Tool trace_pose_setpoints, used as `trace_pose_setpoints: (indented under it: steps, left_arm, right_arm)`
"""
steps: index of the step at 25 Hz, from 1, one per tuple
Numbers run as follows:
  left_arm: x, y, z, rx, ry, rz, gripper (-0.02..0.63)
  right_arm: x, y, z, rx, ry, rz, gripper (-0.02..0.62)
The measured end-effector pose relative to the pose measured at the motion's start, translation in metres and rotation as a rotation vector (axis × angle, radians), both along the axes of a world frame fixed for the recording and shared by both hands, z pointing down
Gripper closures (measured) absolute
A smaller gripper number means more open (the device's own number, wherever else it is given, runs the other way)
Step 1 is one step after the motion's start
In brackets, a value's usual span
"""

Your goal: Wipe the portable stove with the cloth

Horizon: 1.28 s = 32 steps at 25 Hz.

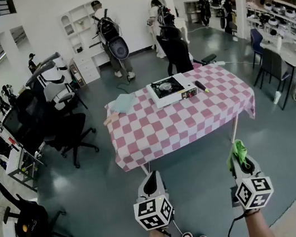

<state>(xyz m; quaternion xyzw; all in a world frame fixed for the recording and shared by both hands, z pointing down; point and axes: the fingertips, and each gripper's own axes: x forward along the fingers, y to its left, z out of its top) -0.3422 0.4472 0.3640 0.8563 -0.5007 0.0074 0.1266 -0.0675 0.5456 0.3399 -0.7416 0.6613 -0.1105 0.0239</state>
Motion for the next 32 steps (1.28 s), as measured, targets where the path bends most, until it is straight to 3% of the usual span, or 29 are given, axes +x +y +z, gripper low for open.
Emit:
trace_pose_setpoints:
  steps: [11,22,32]
  left_arm:
    - [-0.007,-0.012,0.003,-0.006,-0.003,0.032,0.606]
    - [-0.023,-0.044,0.019,-0.042,0.002,0.070,0.606]
    - [-0.007,-0.082,0.027,-0.067,0.001,0.092,0.606]
  right_arm:
    - [-0.013,-0.011,0.010,-0.029,-0.014,-0.004,0.509]
    - [-0.016,-0.016,0.022,-0.067,-0.018,0.092,0.509]
    - [0.003,-0.040,0.029,-0.090,-0.018,0.148,0.509]
